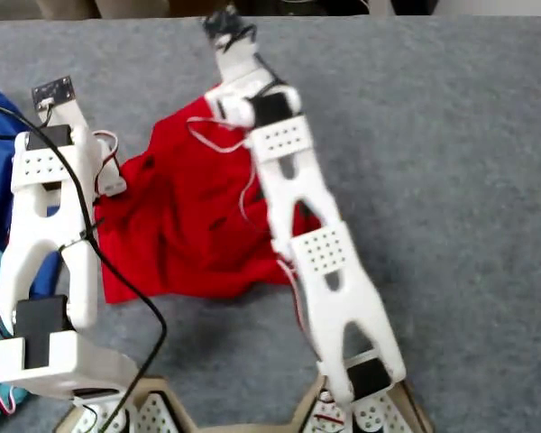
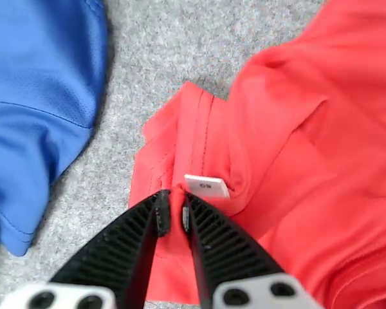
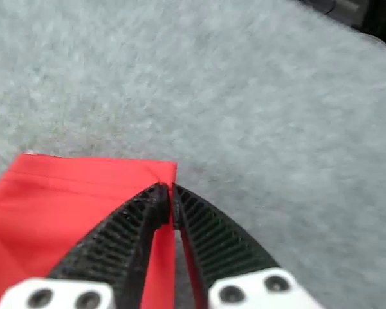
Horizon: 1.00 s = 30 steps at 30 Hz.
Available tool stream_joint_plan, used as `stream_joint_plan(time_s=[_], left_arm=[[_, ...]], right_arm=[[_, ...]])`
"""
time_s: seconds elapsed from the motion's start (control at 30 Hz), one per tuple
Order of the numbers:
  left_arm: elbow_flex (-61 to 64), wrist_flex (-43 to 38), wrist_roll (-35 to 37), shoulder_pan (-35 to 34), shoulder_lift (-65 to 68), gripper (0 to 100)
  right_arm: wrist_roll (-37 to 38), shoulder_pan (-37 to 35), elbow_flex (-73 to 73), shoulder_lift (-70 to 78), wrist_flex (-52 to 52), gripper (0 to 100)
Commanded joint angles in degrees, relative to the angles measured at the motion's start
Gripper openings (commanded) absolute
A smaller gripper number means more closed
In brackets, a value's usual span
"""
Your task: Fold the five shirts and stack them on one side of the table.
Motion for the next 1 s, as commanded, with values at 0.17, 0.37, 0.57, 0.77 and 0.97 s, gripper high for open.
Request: stream_joint_plan(time_s=[0.17,0.37,0.57,0.77,0.97], left_arm=[[-14.24,0.44,0.26,3.16,-0.84,2],[-31.65,2.46,-0.09,3.16,-0.92,2],[-57.32,17.76,-2.9,8.53,-0.92,2],[-76.31,27.43,-5.27,12.04,-1.01,2],[-77.89,27.43,-5.36,9.23,-8.92,2]], right_arm=[[0.26,1.71,-3.38,-21.14,3.87,0.5],[0.35,4.18,-3.38,-35.47,4.04,0.5],[0.35,8.84,-3.38,-47.78,4.48,0.5],[0.35,13.93,-3.3,-60.97,4.48,0.5],[0.35,18.07,-2.59,-72.04,4.48,0.5]])
